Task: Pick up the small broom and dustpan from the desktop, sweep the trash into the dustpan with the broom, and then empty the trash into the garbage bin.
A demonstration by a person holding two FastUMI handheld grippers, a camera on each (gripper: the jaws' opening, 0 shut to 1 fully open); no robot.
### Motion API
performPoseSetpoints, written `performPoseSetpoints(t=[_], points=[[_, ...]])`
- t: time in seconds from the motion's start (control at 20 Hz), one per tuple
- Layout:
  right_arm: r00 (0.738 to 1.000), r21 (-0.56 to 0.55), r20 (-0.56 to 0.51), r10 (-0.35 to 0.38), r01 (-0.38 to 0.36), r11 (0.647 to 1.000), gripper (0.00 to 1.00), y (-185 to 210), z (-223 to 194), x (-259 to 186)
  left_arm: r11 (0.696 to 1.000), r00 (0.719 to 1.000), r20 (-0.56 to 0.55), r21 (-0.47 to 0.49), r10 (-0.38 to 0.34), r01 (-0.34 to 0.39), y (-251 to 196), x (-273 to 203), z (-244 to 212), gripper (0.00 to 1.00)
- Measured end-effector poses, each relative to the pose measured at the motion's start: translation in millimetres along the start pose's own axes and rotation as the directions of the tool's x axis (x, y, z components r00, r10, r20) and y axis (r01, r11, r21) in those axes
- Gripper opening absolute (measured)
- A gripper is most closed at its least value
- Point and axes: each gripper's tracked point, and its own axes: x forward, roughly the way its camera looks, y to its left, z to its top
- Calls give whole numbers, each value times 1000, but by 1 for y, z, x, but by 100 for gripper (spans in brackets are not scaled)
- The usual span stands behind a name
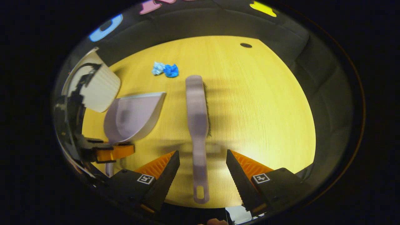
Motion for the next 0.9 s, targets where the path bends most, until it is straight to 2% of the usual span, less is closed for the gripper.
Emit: performPoseSetpoints(t=[0.2,0.3,0.45,0.55,0.65,0.7,0.8,0.9], points=[[989,32,-131,-62,67,997,99,-8,-11,30,999,999,14,4,-47,47,2,-1,-2,30],[989,62,-127,-76,84,995,99,-10,-6,37,999,999,4,18,-49,49,2,-2,-3,30],[982,48,-172,-80,90,995,77,-16,-4,36,998,999,-9,38,-52,52,3,-2,-2,30],[977,49,-201,-66,78,996,47,-17,-3,38,997,998,-14,49,-56,56,3,-1,-2,30],[973,6,-222,-64,67,998,40,-19,-2,37,997,998,-16,55,-61,62,3,-1,-2,30],[968,-10,-246,-56,56,998,31,-20,-4,35,996,998,-15,61,-65,66,3,0,-1,30],[963,-51,-268,-11,-3,999,29,-16,-3,31,994,997,-13,73,-75,76,3,-1,-3,30],[957,-36,-289,10,-22,999,27,-12,3,31,993,998,-19,99,-68,69,8,-1,-5,30]])
